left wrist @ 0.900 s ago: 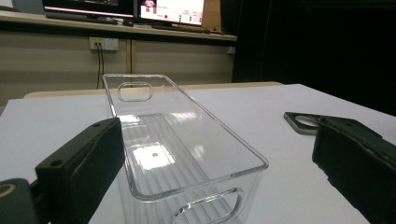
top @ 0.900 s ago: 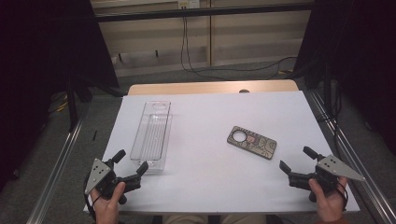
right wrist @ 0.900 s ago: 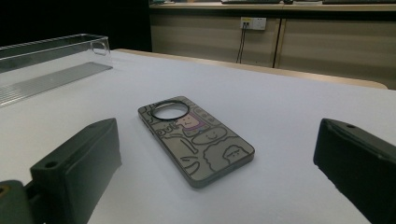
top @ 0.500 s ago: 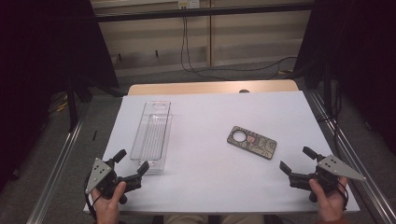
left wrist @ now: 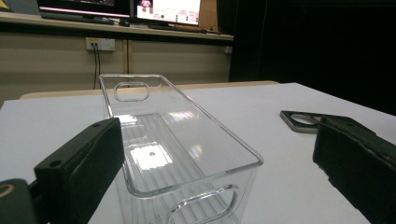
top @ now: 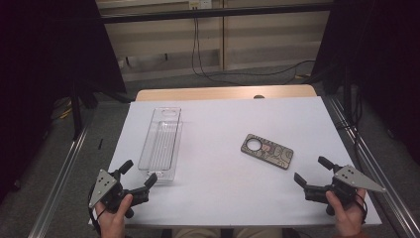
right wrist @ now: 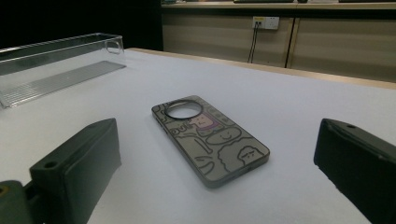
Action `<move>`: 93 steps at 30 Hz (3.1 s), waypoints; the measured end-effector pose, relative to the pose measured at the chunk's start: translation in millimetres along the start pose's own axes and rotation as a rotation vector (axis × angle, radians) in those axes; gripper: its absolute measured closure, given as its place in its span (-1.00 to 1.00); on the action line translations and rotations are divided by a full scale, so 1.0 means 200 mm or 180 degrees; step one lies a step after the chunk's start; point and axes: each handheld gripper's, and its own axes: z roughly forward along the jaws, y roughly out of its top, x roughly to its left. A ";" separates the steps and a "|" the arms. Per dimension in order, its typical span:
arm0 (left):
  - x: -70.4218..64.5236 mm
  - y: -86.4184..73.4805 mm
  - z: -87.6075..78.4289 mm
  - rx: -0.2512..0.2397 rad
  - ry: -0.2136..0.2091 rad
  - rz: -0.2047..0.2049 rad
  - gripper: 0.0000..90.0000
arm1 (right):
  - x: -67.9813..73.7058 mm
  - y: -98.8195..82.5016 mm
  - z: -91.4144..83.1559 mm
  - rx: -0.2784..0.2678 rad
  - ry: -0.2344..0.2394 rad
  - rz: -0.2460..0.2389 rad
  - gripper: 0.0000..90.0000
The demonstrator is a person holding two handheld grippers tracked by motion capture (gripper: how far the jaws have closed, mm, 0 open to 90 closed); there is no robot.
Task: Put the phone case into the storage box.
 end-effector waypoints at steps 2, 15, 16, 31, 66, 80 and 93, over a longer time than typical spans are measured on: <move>0.00 0.00 0.00 -0.0004 0.0020 -0.0009 -0.95 | 0.00 0.00 0.01 -0.0009 0.0017 -0.0009 -1.00; 0.00 0.00 0.01 0.0019 0.0003 0.0016 -0.95 | 0.00 0.01 0.03 0.0001 0.0051 0.0041 -1.00; 0.00 0.00 0.01 0.0018 0.0010 0.0006 -0.95 | 0.00 0.02 0.03 -0.0004 0.0058 0.0035 -1.00; 0.00 0.00 0.03 0.0027 -0.0022 -0.0001 -0.95 | 0.03 0.09 0.15 -0.0021 0.0167 -0.0117 -1.00; 0.00 0.00 0.03 0.0050 -0.0042 0.0033 -0.95 | 0.01 0.21 0.46 0.0093 0.0262 -0.0054 -0.99; 0.00 0.00 0.03 0.0048 -0.0040 0.0025 -0.95 | -0.02 0.28 0.60 0.0171 0.0336 -0.0080 -0.98; 0.00 0.00 0.04 0.0033 -0.0051 0.0005 -0.95 | -0.06 0.35 0.71 0.0226 0.0272 -0.0064 -0.97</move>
